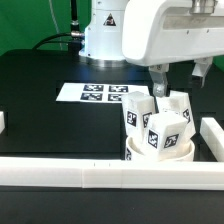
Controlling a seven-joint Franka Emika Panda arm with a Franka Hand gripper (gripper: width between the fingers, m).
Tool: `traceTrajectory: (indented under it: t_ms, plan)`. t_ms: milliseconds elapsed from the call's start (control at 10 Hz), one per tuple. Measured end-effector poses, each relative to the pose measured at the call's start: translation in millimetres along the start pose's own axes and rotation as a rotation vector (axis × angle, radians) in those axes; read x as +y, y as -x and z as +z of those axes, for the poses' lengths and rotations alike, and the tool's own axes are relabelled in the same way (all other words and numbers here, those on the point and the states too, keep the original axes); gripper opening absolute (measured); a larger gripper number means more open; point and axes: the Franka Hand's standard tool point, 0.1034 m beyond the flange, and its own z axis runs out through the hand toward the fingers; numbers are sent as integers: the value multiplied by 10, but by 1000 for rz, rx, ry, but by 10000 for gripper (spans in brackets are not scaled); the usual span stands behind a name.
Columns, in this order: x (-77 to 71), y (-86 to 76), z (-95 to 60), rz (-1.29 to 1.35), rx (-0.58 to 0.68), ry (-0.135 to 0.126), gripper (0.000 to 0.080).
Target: Assemble stool
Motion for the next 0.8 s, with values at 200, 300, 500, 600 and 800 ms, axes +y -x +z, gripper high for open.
traceTrajectory:
  t_ms: [200, 300, 500, 600, 800]
  plan:
    - [22, 15, 3, -46, -6, 8, 648]
    - [12, 13, 13, -40, -7, 8, 648]
    - [-82, -33, 74, -41, -8, -1, 648]
    - [-91, -40, 102, -43, -11, -2, 648]
    - [-104, -30, 145, -36, -18, -5, 648]
